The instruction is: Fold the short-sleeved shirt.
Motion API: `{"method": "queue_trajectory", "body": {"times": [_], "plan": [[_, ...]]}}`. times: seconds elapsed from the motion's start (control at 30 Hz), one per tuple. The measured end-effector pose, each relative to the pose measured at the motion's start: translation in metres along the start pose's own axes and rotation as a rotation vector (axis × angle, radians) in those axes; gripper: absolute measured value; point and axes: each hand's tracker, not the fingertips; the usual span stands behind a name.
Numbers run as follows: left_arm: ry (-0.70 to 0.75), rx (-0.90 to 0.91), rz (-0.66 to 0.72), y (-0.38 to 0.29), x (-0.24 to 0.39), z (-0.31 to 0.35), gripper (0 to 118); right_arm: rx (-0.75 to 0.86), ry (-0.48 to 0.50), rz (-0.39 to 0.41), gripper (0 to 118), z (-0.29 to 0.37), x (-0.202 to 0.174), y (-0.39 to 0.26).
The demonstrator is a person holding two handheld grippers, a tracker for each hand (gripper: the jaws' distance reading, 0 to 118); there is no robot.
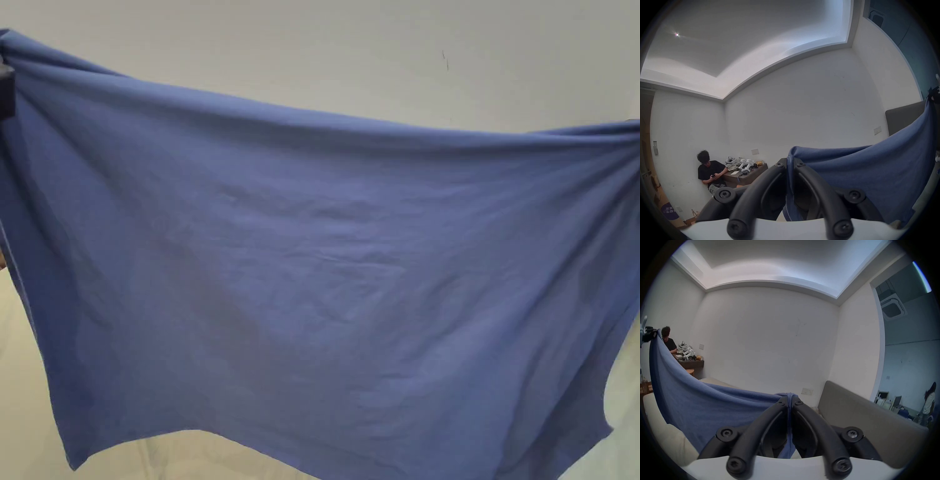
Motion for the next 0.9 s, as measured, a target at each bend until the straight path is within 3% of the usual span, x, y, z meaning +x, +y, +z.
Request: {"method": "queue_trajectory", "body": {"times": [0.1, 0.27, 0.4, 0.57, 0.9], "plan": [[0.0, 0.0, 0.004, 0.016, -0.005, -0.023, 5, 0.025, -0.026, 0.046, 5, -0.014, 0.001, 0.019], [0.01, -0.003, -0.018, 0.026, -0.011, -0.08, 5, 0.05, -0.017, 0.015, 5, -0.048, 0.006, 0.049], [0.019, -0.022, -0.014, 0.034, -0.007, -0.121, 5, 0.077, -0.055, 0.109, 5, -0.085, 0.004, 0.07], [0.02, -0.084, -0.016, 0.039, -0.001, -0.18, 5, 0.046, -0.035, 0.053, 5, -0.135, 0.006, 0.095], [0.028, -0.131, 0.001, 0.034, 0.033, -0.263, 5, -0.066, -0.09, 0.007, 5, -0.226, -0.001, 0.102]]}}
